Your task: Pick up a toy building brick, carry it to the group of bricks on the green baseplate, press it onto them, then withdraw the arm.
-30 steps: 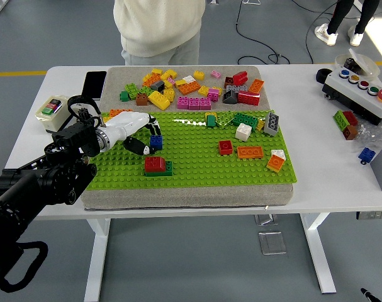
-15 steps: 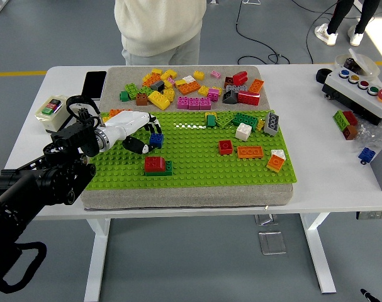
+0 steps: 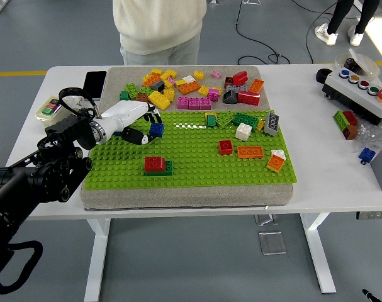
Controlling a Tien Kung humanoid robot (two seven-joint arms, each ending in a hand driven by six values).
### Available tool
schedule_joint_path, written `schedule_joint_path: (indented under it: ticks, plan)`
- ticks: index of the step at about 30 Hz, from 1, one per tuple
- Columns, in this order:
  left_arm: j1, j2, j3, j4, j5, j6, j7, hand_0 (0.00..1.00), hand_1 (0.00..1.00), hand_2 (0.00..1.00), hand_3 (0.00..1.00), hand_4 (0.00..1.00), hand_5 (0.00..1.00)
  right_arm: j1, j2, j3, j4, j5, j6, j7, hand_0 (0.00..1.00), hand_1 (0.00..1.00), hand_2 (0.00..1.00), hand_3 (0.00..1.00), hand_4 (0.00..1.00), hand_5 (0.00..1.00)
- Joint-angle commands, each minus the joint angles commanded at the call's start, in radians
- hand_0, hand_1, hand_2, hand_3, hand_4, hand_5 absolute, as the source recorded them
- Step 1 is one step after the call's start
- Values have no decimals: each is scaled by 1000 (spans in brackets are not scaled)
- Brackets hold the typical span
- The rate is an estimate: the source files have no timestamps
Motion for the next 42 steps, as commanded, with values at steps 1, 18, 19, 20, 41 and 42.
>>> schedule_joint_path:
  ticks: [1, 18, 19, 20, 41, 42]
  plan:
    - [5, 3, -9, -17, 6, -4, 2, 635, 622, 595, 555, 511, 23, 0, 0, 1, 0, 0, 0, 0, 762, 680, 730, 668, 928, 501]
    - [153, 51, -114, -344, 91, -66, 84, 637, 623, 600, 559, 527, 28, -9, -9, 25, 0, 3, 3, 10, 758, 680, 730, 667, 927, 502]
    - [169, 55, -118, -370, 91, -68, 90, 638, 625, 602, 560, 541, 38, -11, -10, 27, 0, 2, 5, 10, 759, 680, 730, 667, 928, 501]
    - [174, 56, -119, -379, 91, -68, 91, 638, 625, 602, 560, 541, 38, -11, -10, 27, 0, 1, 6, 10, 759, 680, 730, 667, 928, 501]
    - [374, 100, -175, -607, 91, -108, 145, 639, 626, 605, 563, 562, 47, -24, -6, 36, 0, -6, 6, 19, 760, 681, 730, 667, 928, 501]
    - [379, 102, -176, -611, 91, -109, 145, 639, 626, 605, 563, 562, 47, -25, -6, 36, 0, -5, 6, 19, 760, 681, 730, 667, 928, 501]
